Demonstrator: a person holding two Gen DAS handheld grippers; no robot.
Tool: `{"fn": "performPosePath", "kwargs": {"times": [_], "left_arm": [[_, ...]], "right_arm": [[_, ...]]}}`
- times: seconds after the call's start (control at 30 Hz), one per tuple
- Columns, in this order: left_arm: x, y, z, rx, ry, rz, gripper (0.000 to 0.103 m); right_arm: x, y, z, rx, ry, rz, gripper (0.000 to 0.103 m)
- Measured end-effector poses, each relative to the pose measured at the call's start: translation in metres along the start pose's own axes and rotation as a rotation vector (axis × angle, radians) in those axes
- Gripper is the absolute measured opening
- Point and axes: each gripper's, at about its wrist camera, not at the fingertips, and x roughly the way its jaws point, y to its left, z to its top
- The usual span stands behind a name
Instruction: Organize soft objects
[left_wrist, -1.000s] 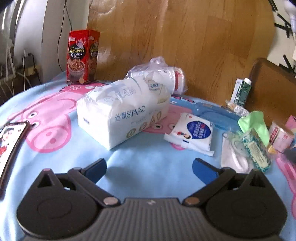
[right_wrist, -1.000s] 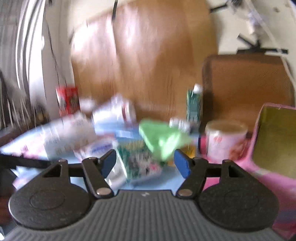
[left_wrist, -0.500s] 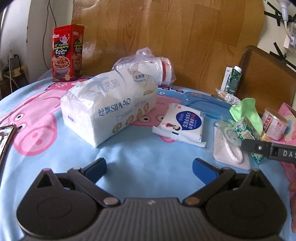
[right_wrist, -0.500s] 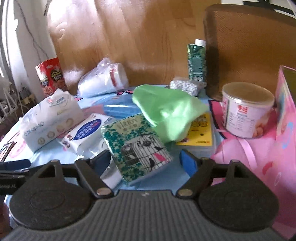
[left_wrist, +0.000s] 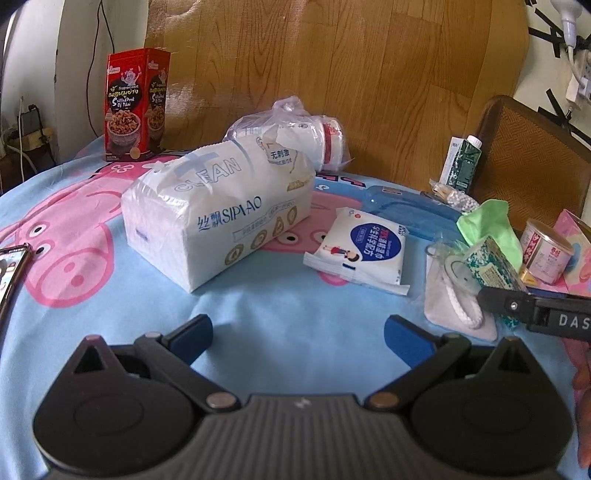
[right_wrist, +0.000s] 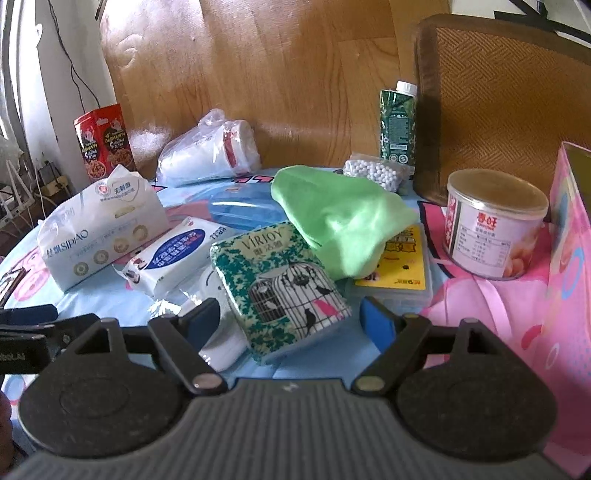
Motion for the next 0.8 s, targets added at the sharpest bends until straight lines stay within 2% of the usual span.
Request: {"fn": "performPosePath", "kwargs": {"times": [0.03, 0.07, 0.1, 0.2, 0.37, 0.5, 0.57, 0.8], "left_arm": [[0.0, 0.0, 0.0, -0.002, -0.001, -0.003, 0.102], [0.0, 0.001, 0.0, -0.004, -0.001, -0.004, 0.102], [0.0, 0.001, 0.0, -0.005, -0.002, -0.005, 0.102], [-0.002, 0.004, 0.0, -0.019, -0.008, -0.02, 0.102], [-0.005, 0.013, -0.002, -0.056, -0.022, -0.061, 0.102], [-0.006, 0.016, -0.002, -0.07, -0.028, -0.079, 0.102], [-0.007, 0.016, -0.002, -0.069, -0.028, -0.091, 0.102], [-0.009, 0.015, -0.004, -0.062, -0.027, -0.095, 0.102]], "right_arm": [[0.0, 0.0, 0.0, -0.002, 0.001, -0.001, 0.084], [0.0, 0.001, 0.0, -0.006, -0.001, 0.004, 0.078], [-0.001, 0.002, -0.001, -0.014, -0.009, 0.011, 0.065], [-0.01, 0.009, -0.006, -0.058, -0.041, -0.02, 0.062], [-0.044, 0.027, -0.034, -0.073, -0.081, -0.012, 0.062], [-0.077, 0.054, -0.066, -0.195, -0.076, 0.008, 0.063], [-0.089, 0.062, -0.074, -0.249, -0.101, 0.011, 0.065], [-0.078, 0.063, -0.068, -0.25, -0.052, -0.021, 0.076]]}}
